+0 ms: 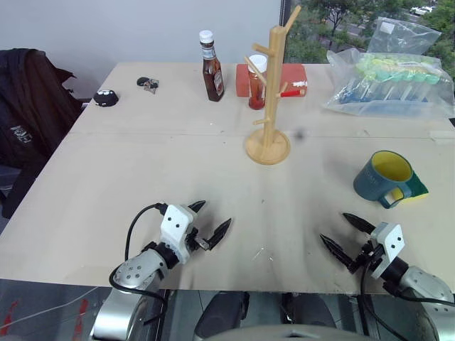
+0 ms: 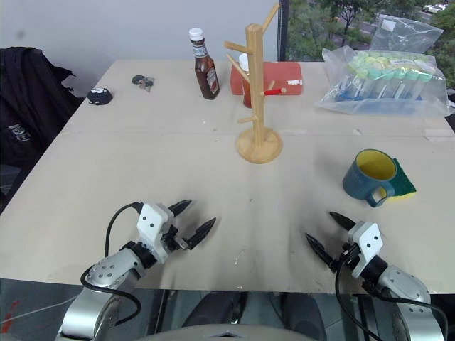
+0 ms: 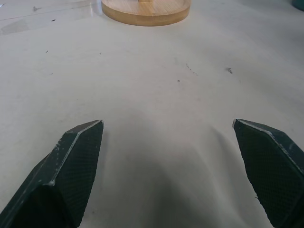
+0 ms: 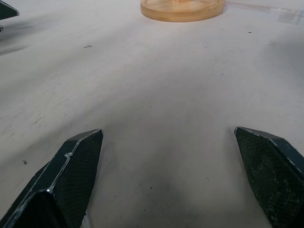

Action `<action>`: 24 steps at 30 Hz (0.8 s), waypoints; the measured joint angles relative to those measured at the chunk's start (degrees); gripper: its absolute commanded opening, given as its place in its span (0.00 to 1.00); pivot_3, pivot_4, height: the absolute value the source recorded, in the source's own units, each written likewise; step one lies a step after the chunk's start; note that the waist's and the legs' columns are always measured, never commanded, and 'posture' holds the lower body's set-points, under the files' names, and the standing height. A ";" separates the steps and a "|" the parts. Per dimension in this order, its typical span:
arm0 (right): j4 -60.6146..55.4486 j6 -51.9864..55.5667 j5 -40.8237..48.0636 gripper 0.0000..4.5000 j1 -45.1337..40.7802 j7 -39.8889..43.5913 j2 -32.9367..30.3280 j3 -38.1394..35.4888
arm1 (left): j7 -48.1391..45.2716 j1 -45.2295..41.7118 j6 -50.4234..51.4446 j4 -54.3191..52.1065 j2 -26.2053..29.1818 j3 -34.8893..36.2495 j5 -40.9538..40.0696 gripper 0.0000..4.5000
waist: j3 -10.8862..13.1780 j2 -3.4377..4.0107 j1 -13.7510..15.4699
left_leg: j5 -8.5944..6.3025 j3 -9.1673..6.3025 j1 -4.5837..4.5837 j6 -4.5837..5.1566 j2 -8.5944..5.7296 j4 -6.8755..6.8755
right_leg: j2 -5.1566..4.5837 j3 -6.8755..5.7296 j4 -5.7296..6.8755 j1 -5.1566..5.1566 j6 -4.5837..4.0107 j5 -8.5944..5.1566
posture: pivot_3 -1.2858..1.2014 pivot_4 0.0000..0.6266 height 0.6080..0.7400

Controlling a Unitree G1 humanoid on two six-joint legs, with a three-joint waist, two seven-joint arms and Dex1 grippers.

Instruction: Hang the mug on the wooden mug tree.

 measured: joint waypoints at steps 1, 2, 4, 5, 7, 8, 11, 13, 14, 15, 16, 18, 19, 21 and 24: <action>0.00 0.00 0.00 0.99 0.00 0.00 0.00 0.00 | 0.00 0.00 0.00 0.00 0.00 0.00 0.00 1.00 | 0.00 0.00 0.00 | 0.00 0.00 0.00 0.00 0.00 0.00 | 0.00 0.00 0.00 0.00 0.00 0.00 | 0.52 0.24 1.00; -0.42 0.33 -0.04 0.99 0.29 -0.32 -0.04 -0.02 | 0.22 0.05 0.32 -0.20 -0.01 0.00 -0.02 1.00 | 0.00 0.00 -0.01 | -0.01 0.02 -0.01 0.01 0.00 0.00 | 0.00 0.02 0.00 -0.01 0.00 0.00 | 0.52 0.24 1.00; -1.65 1.25 -0.08 0.99 1.26 -0.81 -0.32 -0.06 | 0.43 0.48 0.81 -0.96 -0.04 0.04 -0.07 1.00 | 0.01 0.00 -0.01 | -0.01 0.05 -0.05 0.02 0.00 -0.02 | 0.00 0.06 0.00 -0.08 0.00 0.00 | 0.52 0.24 1.00; -2.23 1.65 -0.09 0.99 1.73 -1.05 -0.38 -0.13 | 0.44 0.78 0.98 -1.63 -0.09 0.05 -0.10 1.00 | 0.01 0.00 0.00 | -0.01 0.06 -0.10 0.03 0.00 -0.02 | 0.00 0.07 0.00 -0.13 0.01 0.00 | 0.52 0.24 1.00; -3.21 2.43 -0.10 0.99 1.86 -1.61 -0.39 -0.17 | 0.46 0.97 1.28 -2.77 -0.13 0.05 -0.13 1.00 | 0.01 0.00 0.01 | -0.01 0.09 -0.15 0.02 0.00 -0.02 | 0.00 0.09 0.00 -0.18 0.01 0.01 | 0.52 0.24 1.00; -3.31 2.66 -0.10 0.99 1.84 -1.77 -0.39 -0.17 | 0.48 1.00 1.51 -3.06 -0.13 0.05 -0.13 1.00 | 0.01 0.00 0.01 | -0.01 0.10 -0.15 0.02 0.00 -0.02 | 0.00 0.10 0.00 -0.19 0.01 0.01 | 0.52 0.24 1.00; -3.67 3.47 -0.10 0.99 1.74 -2.02 -0.39 -0.17 | 0.54 1.09 2.01 -3.64 -0.16 0.05 -0.14 1.00 | 0.01 0.00 0.00 | -0.01 0.14 -0.15 0.03 0.02 -0.02 | 0.00 0.12 0.00 -0.19 0.01 0.01 | 0.52 0.24 1.00; -3.68 3.49 -0.13 0.99 1.62 -2.07 -0.39 -0.17 | 0.68 1.11 2.14 -3.64 -0.25 0.05 -0.14 1.00 | 0.01 0.00 -0.01 | -0.01 0.15 -0.14 0.03 0.02 -0.02 | 0.01 0.12 0.00 -0.19 0.02 0.01 | 0.52 0.24 1.00; -3.68 3.49 -0.16 0.99 1.59 -2.12 -0.39 -0.17 | 0.82 1.10 2.17 -3.64 -0.33 0.05 -0.13 1.00 | 0.01 0.00 0.00 | -0.01 0.15 -0.14 0.03 0.02 -0.02 | 0.01 0.13 0.00 -0.19 0.02 0.01 | 0.52 0.24 1.00; -3.68 3.49 -0.20 0.99 1.55 -2.22 -0.38 -0.17 | 0.94 1.06 2.18 -3.64 -0.43 0.05 -0.13 1.00 | 0.01 0.00 -0.01 | -0.01 0.15 -0.14 0.03 0.02 -0.02 | 0.01 0.13 0.00 -0.19 0.02 0.01 | 0.52 0.24 1.00; -3.68 3.49 -0.22 0.99 1.53 -2.34 -0.38 -0.18 | 0.96 1.01 2.19 -3.64 -0.45 0.04 -0.13 1.00 | 0.01 0.00 0.00 | -0.01 0.16 -0.14 0.03 0.02 -0.02 | 0.01 0.13 0.00 -0.19 0.02 0.01 | 0.52 0.24 1.00; -3.73 3.48 -0.41 0.99 1.56 -3.05 -0.30 -0.18 | 0.94 0.67 2.20 -3.64 -0.45 -0.03 -0.12 1.00 | 0.01 0.00 0.01 | -0.01 0.16 -0.14 0.03 0.02 -0.02 | 0.01 0.13 0.00 -0.19 0.02 0.01 | 0.52 0.24 1.00; -3.76 3.47 -0.55 0.99 1.60 -3.33 -0.22 -0.18 | 0.92 0.46 2.20 -3.64 -0.44 -0.09 -0.12 1.00 | 0.01 0.00 0.01 | -0.01 0.16 -0.14 0.03 0.02 -0.02 | 0.01 0.13 0.00 -0.19 0.02 0.01 | 0.52 0.24 1.00; -4.03 3.45 -1.50 0.99 1.76 -5.02 0.42 -0.31 | 0.82 -0.41 2.23 -3.63 -0.40 -0.26 -0.09 1.00 | 0.01 0.00 0.02 | -0.01 0.16 -0.14 0.02 0.02 -0.02 | 0.01 0.13 0.01 -0.19 0.02 0.01 | 0.52 0.24 1.00; -5.07 3.60 -3.24 0.99 2.34 -9.74 3.09 -1.77 | 0.25 -2.90 2.37 -3.58 -0.05 -0.42 -0.02 1.00 | 0.02 0.02 0.12 | -0.01 0.15 -0.16 0.01 0.02 -0.02 | 0.02 0.12 0.02 -0.21 0.02 0.02 | 0.52 0.24 1.00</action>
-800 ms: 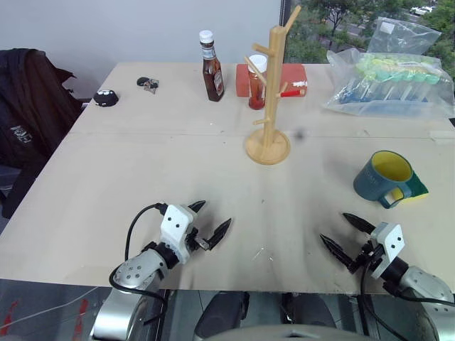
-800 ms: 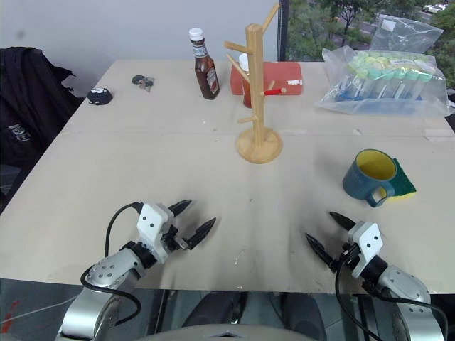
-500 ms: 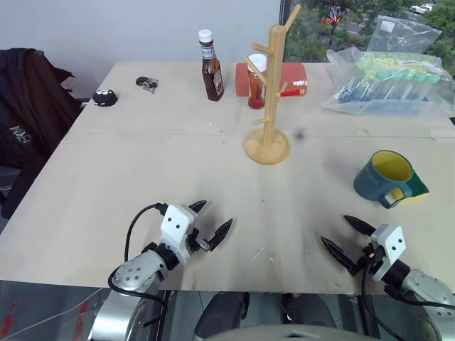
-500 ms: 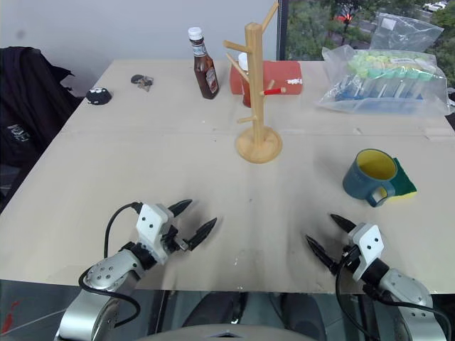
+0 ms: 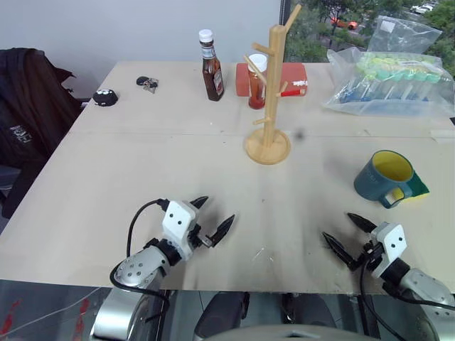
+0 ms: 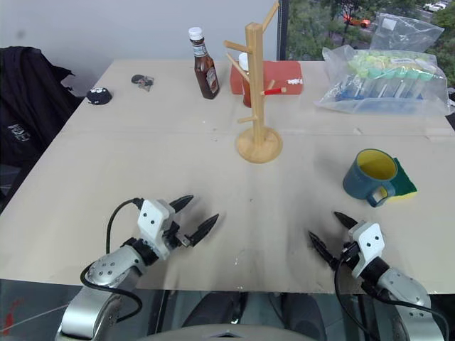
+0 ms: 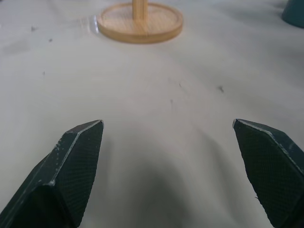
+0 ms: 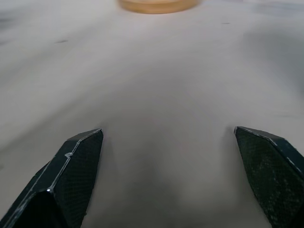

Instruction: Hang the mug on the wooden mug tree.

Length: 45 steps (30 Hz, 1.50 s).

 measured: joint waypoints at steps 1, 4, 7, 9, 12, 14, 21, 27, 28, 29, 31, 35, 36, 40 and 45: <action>-1.05 0.58 -1.27 0.99 0.66 -3.02 1.57 -0.77 | -0.65 -1.60 0.25 0.09 0.50 -0.27 -0.02 1.00 | 0.00 0.00 0.03 | 0.01 0.00 0.00 -0.02 0.00 0.00 | 0.01 0.01 0.02 -0.01 0.00 0.00 | 0.52 0.24 1.00; -5.55 3.25 -3.46 0.99 2.24 -10.65 5.95 -2.44 | -5.03 -6.99 1.09 0.05 2.80 -1.88 -1.68 1.00 | -0.01 0.06 0.03 | 0.10 0.02 -0.10 -0.18 0.01 0.00 | 0.02 0.04 0.06 -0.15 -0.01 0.00 | 0.52 0.24 1.00; -11.30 6.68 -5.91 0.99 3.75 -17.29 9.32 -3.51 | -10.72 -13.50 3.33 -0.19 4.84 -3.88 -5.23 1.00 | -0.02 0.06 -0.19 | 0.15 0.06 -0.14 -0.25 0.00 0.01 | 0.05 0.10 0.06 -0.21 -0.03 0.02 | 0.52 0.24 1.00; -13.59 9.39 -7.36 0.99 3.56 -21.22 11.64 -4.35 | -14.38 -17.67 5.02 -0.06 6.34 -5.74 -6.77 1.00 | -0.01 0.05 -0.25 | 0.16 0.14 -0.14 -0.26 0.01 0.01 | 0.11 0.19 0.06 -0.26 -0.20 0.13 | 0.52 0.24 1.00; -16.23 14.65 -10.12 0.99 0.87 -28.34 15.87 -4.62 | -21.12 -25.92 8.17 0.24 8.47 -8.76 -9.57 1.00 | 0.00 0.08 -0.51 | 0.17 0.25 -0.15 -0.26 0.07 0.01 | 0.29 0.30 0.08 -0.30 -0.22 0.14 | 0.52 0.24 1.00; -17.63 17.33 -11.61 0.99 -2.10 -32.06 17.78 -4.82 | -24.13 -30.03 10.08 0.45 9.13 -9.59 -11.34 1.00 | -0.01 0.08 -1.04 | 0.17 0.32 -0.13 -0.26 0.12 0.01 | 0.32 0.35 0.08 -0.30 -0.22 0.15 | 0.52 0.24 1.00; -17.97 20.90 -14.71 0.99 -6.25 -37.04 19.51 -5.57 | -28.07 -32.47 12.15 1.12 10.46 -10.70 -12.67 1.00 | -0.01 0.08 -1.86 | 0.16 0.49 -0.14 -0.28 0.31 -0.05 | 0.39 0.46 0.06 -0.45 -0.27 0.17 | 0.52 0.24 1.00; -15.50 21.91 -16.06 0.94 -8.58 -38.12 19.41 -6.30 | -28.54 -32.33 12.19 1.04 11.26 -10.68 -12.61 1.00 | -0.01 0.08 -1.75 | 0.16 0.57 -0.14 -0.28 0.34 -0.05 | 0.41 0.53 0.06 -0.46 -0.26 0.17 | 0.52 0.24 1.00; -15.36 21.97 -16.10 0.91 -8.69 -38.12 19.40 -6.35 | -28.46 -32.27 12.19 1.00 11.26 -10.68 -12.58 1.00 | -0.01 0.08 -1.76 | 0.16 0.58 -0.13 -0.28 0.34 -0.05 | 0.41 0.53 0.06 -0.46 -0.26 0.17 | 0.52 0.24 1.00; -14.71 22.10 -16.15 0.85 -9.12 -38.11 19.36 -6.72 | -27.59 -31.75 12.20 0.45 11.28 -10.66 -12.35 1.00 | -0.01 0.08 -1.77 | 0.16 0.59 -0.13 -0.28 0.36 -0.05 | 0.42 0.56 0.07 -0.46 -0.26 0.17 | 0.52 0.24 1.00; -13.63 22.24 -16.14 0.68 -9.60 -38.07 19.11 -7.21 | -26.08 -30.90 12.68 -1.18 11.24 -10.67 -12.28 1.00 | -0.01 0.08 -1.76 | 0.16 0.59 -0.13 -0.28 0.38 -0.05 | 0.42 0.56 0.07 -0.46 -0.26 0.17 | 0.52 0.24 1.00; -11.05 22.27 -15.96 0.28 -11.72 -37.82 18.94 -7.29 | -21.79 -30.78 14.87 -5.16 10.86 -10.72 -12.03 1.00 | -0.01 0.08 -1.78 | 0.16 0.62 -0.13 -0.28 0.41 -0.05 | 0.42 0.57 0.07 -0.45 -0.27 0.18 | 0.52 0.24 1.00; -10.57 22.21 -15.88 0.16 -12.17 -37.71 18.79 -7.29 | -20.79 -30.64 15.38 -5.97 10.78 -10.75 -11.72 1.00 | -0.01 0.08 -1.77 | 0.16 0.62 -0.13 -0.28 0.41 -0.05 | 0.43 0.57 0.07 -0.45 -0.27 0.18 | 0.52 0.24 1.00; -8.65 21.21 -15.27 0.01 -13.79 -37.10 17.96 -8.37 | -18.03 -28.41 15.99 -7.07 10.79 -11.25 -10.07 1.00 | -0.01 0.07 -1.80 | 0.16 0.65 -0.12 -0.28 0.42 -0.05 | 0.45 0.60 0.07 -0.46 -0.28 0.18 | 0.52 0.24 1.00; -7.09 20.89 -14.96 0.01 -14.34 -36.76 17.44 -8.58 | -17.64 -27.85 14.95 -5.53 10.82 -11.29 -8.35 1.00 | -0.02 0.08 -1.73 | 0.16 0.67 -0.10 -0.28 0.45 -0.04 | 0.47 0.59 0.07 -0.43 -0.28 0.19 | 0.52 0.24 1.00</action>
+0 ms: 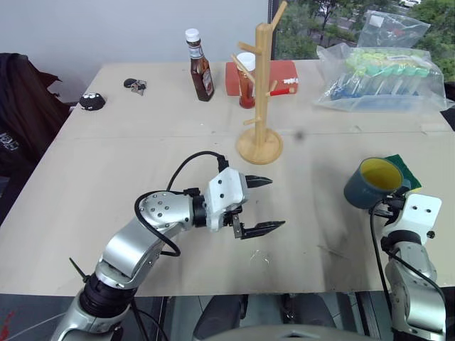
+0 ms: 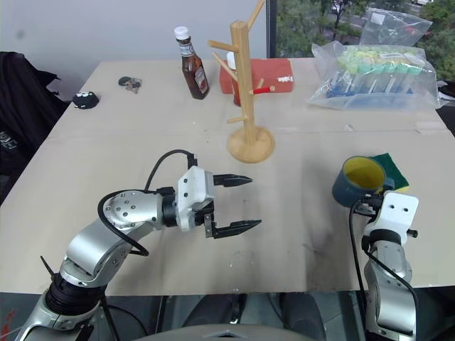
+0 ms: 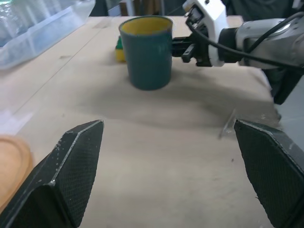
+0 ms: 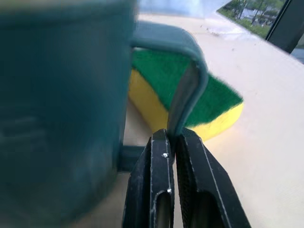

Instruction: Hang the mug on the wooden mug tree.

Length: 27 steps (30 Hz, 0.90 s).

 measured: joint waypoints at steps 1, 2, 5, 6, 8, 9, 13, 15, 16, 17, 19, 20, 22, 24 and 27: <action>0.19 -0.15 0.03 0.01 -0.05 0.08 -0.21 -0.03 | 0.00 0.01 -0.40 0.72 -0.10 0.05 0.27 1.00 | 0.00 0.00 0.00 | 0.00 0.01 0.00 0.00 0.00 0.00 | 0.00 0.00 0.00 0.00 0.00 0.00 | 0.52 0.24 1.00; 0.39 -0.32 0.04 0.01 -0.05 0.28 -0.49 -0.09 | 0.02 0.01 -0.65 1.21 -0.32 0.13 0.43 1.00 | 0.00 0.00 0.00 | 0.00 0.01 0.00 0.00 0.00 0.01 | 0.00 0.00 0.00 0.00 0.00 0.00 | 0.52 0.24 1.00; 0.42 -0.86 0.10 0.01 0.00 3.16 -3.45 0.31 | 0.41 0.27 -1.94 1.86 -1.67 0.45 0.45 1.00 | 0.00 0.00 -0.02 | 0.00 0.06 0.00 0.01 0.00 0.04 | 0.00 0.00 0.00 0.00 0.00 0.01 | 0.52 0.24 1.00; 0.38 -0.89 0.30 0.01 -0.07 5.80 -6.30 0.91 | 1.08 0.72 -2.91 2.40 -2.81 0.91 0.44 1.00 | 0.00 0.01 -0.04 | 0.00 0.14 0.01 0.02 0.00 0.05 | 0.00 -0.03 0.00 0.00 0.01 0.01 | 0.52 0.24 1.00; 0.11 -0.86 0.61 0.01 -0.56 9.34 -9.80 1.80 | 1.92 1.59 -4.36 2.92 -4.12 1.91 0.47 1.00 | 0.00 0.00 -0.33 | -0.01 0.15 0.02 0.02 0.02 0.06 | 0.01 -0.02 0.00 0.00 0.02 0.02 | 0.52 0.24 1.00; 0.09 -0.40 1.12 0.01 -1.76 12.07 -12.31 2.71 | 2.92 2.31 -5.45 3.26 -5.19 2.90 0.51 1.00 | 0.01 0.00 -0.61 | 0.00 0.20 0.02 0.02 0.03 0.06 | 0.01 0.00 0.00 0.00 0.02 0.02 | 0.52 0.24 1.00; 0.38 1.70 6.47 0.01 -15.39 26.60 -24.08 6.64 | 9.94 6.06 -9.04 4.06 -13.51 7.10 -0.08 1.00 | 0.03 -0.05 -1.51 | -0.02 0.45 0.08 0.06 0.14 0.21 | 0.07 0.06 -0.01 0.09 0.10 0.16 | 0.52 0.24 1.00; 3.21 1.25 8.47 0.01 -22.73 33.20 -28.43 7.99 | 12.25 7.82 -10.64 4.10 -16.45 8.44 -0.69 1.00 | 0.06 -0.11 -1.29 | -0.05 0.35 0.08 0.09 0.17 0.36 | 0.11 -0.08 -0.04 0.21 0.10 0.19 | 0.52 0.24 1.00; 5.24 0.73 9.36 0.01 -26.27 36.24 -30.35 8.37 | 13.21 8.43 -11.44 4.11 -17.80 8.93 -0.73 1.00 | 0.07 -0.15 -1.22 | -0.05 0.36 0.07 0.10 0.17 0.39 | 0.10 -0.09 -0.04 0.21 0.10 0.20 | 0.52 0.24 1.00; 6.35 0.31 9.64 0.01 -27.69 37.64 -31.10 8.43 | 13.60 8.61 -11.93 4.11 -18.24 9.19 -0.73 1.00 | 0.07 -0.23 -0.84 | -0.05 0.27 0.02 0.10 0.16 0.43 | 0.08 -0.12 -0.06 0.23 0.09 0.21 | 0.52 0.24 1.00; 16.29 -3.49 9.96 0.01 -37.10 45.80 -33.99 11.79 | 16.46 9.73 -13.95 4.01 -21.41 11.07 -0.81 1.00 | 0.14 -0.27 -0.74 | -0.06 0.36 -0.01 0.14 0.14 0.51 | 0.07 -0.13 -0.10 0.23 0.06 0.31 | 0.52 0.24 1.00; 22.31 -6.07 9.50 0.01 -42.34 49.68 -35.19 13.60 | 17.82 10.23 -15.29 3.88 -23.16 11.58 -0.78 1.00 | 0.16 -0.30 -0.79 | -0.08 0.49 -0.02 0.18 0.14 0.56 | 0.07 -0.05 -0.12 0.22 0.07 0.36 | 0.52 0.24 1.00; 32.20 -11.46 8.56 0.01 -51.20 55.80 -36.58 15.55 | 19.40 10.95 -17.53 3.74 -25.05 11.52 -0.40 1.00 | 0.20 -0.35 -0.86 | -0.11 0.59 -0.03 0.23 0.14 0.57 | 0.07 0.03 -0.19 0.21 0.10 0.40 | 0.52 0.24 1.00; 43.17 -18.42 7.09 0.01 -60.55 62.05 -36.79 17.65 | 20.68 11.36 -20.21 3.48 -26.74 11.38 0.49 1.00 | 0.20 -0.36 -0.98 | -0.13 0.63 -0.04 0.24 0.16 0.51 | 0.07 0.04 -0.25 0.19 0.09 0.40 | 0.52 0.24 1.00; 55.52 -26.59 4.54 0.01 -69.74 68.57 -36.43 20.45 | 21.83 11.63 -22.50 2.81 -27.71 10.53 1.68 1.00 | 0.20 -0.38 -0.93 | -0.15 0.67 -0.18 0.25 0.20 0.47 | 0.02 0.02 -0.27 0.09 0.08 0.40 | 0.52 0.24 1.00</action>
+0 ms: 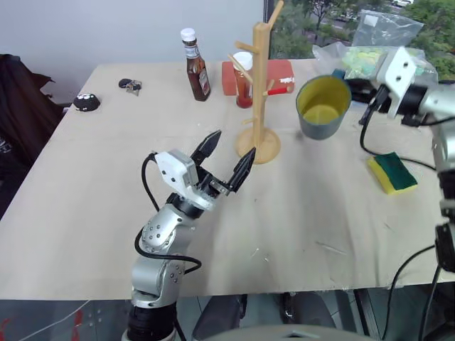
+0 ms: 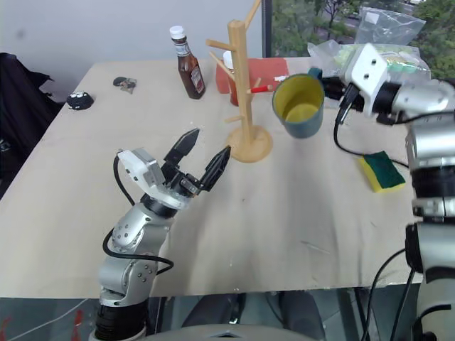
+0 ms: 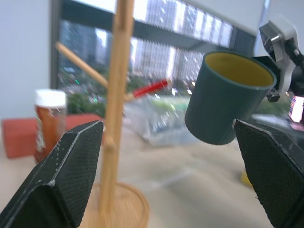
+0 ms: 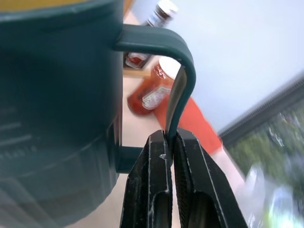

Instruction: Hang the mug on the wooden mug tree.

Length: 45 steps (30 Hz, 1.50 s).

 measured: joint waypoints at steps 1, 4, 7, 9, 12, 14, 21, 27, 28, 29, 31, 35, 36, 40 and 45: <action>7.33 -3.57 -1.74 0.01 -4.50 2.68 1.06 1.86 | 0.47 0.28 -0.89 -0.20 -0.16 -0.62 0.51 1.00 | 0.00 0.00 -0.12 | 0.00 0.07 -0.18 0.00 0.00 0.03 | -0.02 0.02 0.03 -0.24 0.00 0.01 | 0.52 0.24 1.00; 14.82 -8.02 -3.95 0.01 -8.87 5.76 2.57 3.91 | 0.82 0.85 -1.67 -0.36 -0.39 -1.34 0.77 1.00 | 0.00 0.01 -0.21 | 0.00 0.26 -0.49 0.01 0.00 0.08 | -0.06 0.10 0.11 -0.54 0.00 0.03 | 0.52 0.24 1.00; 22.31 -13.62 -7.17 0.01 -14.48 8.57 4.29 6.01 | 1.09 1.26 -2.44 -0.41 -0.56 -1.68 1.05 1.00 | 0.01 0.01 -0.33 | 0.00 0.43 -0.66 0.02 0.00 0.07 | -0.06 0.25 0.20 -0.82 0.01 0.04 | 0.52 0.24 1.00; 25.48 -16.25 -8.67 0.01 -17.56 9.79 5.61 6.60 | 1.26 1.24 -3.05 -0.41 -0.72 -2.33 1.08 1.00 | 0.00 0.01 -0.40 | -0.01 0.47 -0.65 0.02 0.01 0.06 | -0.05 0.29 0.23 -0.86 0.01 0.04 | 0.52 0.24 1.00; 27.22 -18.26 -9.79 0.01 -20.33 11.25 7.13 7.08 | 1.54 1.22 -3.48 -0.41 -0.91 -3.11 1.08 1.00 | 0.00 0.01 -0.36 | -0.01 0.47 -0.65 0.02 0.02 0.05 | -0.03 0.30 0.26 -0.88 0.00 0.05 | 0.52 0.24 1.00; 28.82 -18.79 -11.21 0.01 -22.20 12.03 8.51 7.91 | 1.56 1.21 -4.10 -0.40 -0.93 -3.50 1.08 1.00 | 0.00 0.02 -0.35 | -0.01 0.48 -0.64 0.02 0.02 0.06 | -0.03 0.31 0.27 -0.88 -0.02 0.07 | 0.52 0.24 1.00; 31.05 -19.53 -14.71 0.01 -24.29 11.95 11.05 9.16 | 1.50 1.18 -5.56 0.39 -0.96 -3.75 1.08 1.00 | 0.00 0.02 -0.33 | -0.01 0.52 -0.67 0.02 0.02 0.07 | -0.02 0.35 0.29 -0.95 -0.02 0.08 | 0.52 0.24 1.00; 33.59 -19.83 -19.42 0.19 -26.31 6.78 12.35 10.86 | 1.54 1.07 -6.66 1.41 -1.06 -4.06 1.84 1.00 | 0.00 0.03 -0.42 | -0.01 0.58 -0.66 0.02 0.02 0.06 | 0.00 0.42 0.33 -0.98 -0.02 0.08 | 0.52 0.24 1.00; 34.01 -19.82 -19.72 0.30 -26.70 6.07 12.63 10.86 | 1.55 1.09 -6.77 1.48 -1.05 -4.19 2.08 1.00 | 0.00 0.03 -0.45 | -0.01 0.60 -0.66 0.02 0.02 0.06 | 0.00 0.43 0.34 -0.99 -0.02 0.08 | 0.52 0.24 1.00; 34.34 -19.83 -19.97 0.39 -27.06 5.47 12.91 10.85 | 1.55 1.09 -6.85 1.58 -1.04 -4.26 2.15 1.00 | -0.01 0.03 -0.45 | -0.01 0.59 -0.66 0.02 0.02 0.06 | 0.00 0.43 0.35 -0.99 -0.02 0.08 | 0.52 0.24 1.00; 34.86 -19.81 -20.19 0.63 -27.75 3.86 13.28 10.76 | 1.59 1.15 -7.00 1.62 -0.97 -4.25 2.27 1.00 | -0.01 0.03 -0.42 | -0.01 0.58 -0.67 0.02 0.02 0.06 | 0.00 0.42 0.36 -1.00 -0.02 0.08 | 0.52 0.24 1.00; 35.18 -19.13 -20.17 0.99 -27.81 2.23 13.34 10.40 | 1.77 1.34 -7.12 1.62 -0.86 -4.25 2.49 1.00 | -0.01 0.03 -0.38 | -0.01 0.60 -0.67 0.02 0.02 0.07 | 0.01 0.43 0.36 -1.00 -0.02 0.09 | 0.52 0.24 1.00; 35.25 -18.77 -20.12 0.99 -27.81 2.04 13.31 10.14 | 1.86 1.37 -7.10 1.62 -0.73 -4.25 2.55 1.00 | -0.01 0.03 -0.38 | -0.01 0.60 -0.67 0.02 0.02 0.07 | 0.01 0.43 0.36 -1.00 -0.02 0.09 | 0.52 0.24 1.00; 35.48 -17.12 -19.25 0.99 -27.57 2.38 11.61 8.59 | 2.63 2.30 -5.06 1.58 0.87 -3.95 2.68 1.00 | -0.01 0.03 -0.31 | -0.01 0.58 -0.68 0.02 0.02 0.06 | 0.01 0.42 0.36 -1.00 -0.02 0.08 | 0.52 0.24 1.00; 27.62 -7.68 -9.68 0.99 -13.82 8.89 5.50 0.42 | 4.19 9.60 2.82 1.71 8.60 -1.11 5.80 1.00 | -0.10 -0.08 -0.08 | -0.04 0.56 -0.67 0.08 0.03 0.03 | 0.01 0.45 0.30 -0.96 -0.02 0.08 | 0.52 0.24 1.00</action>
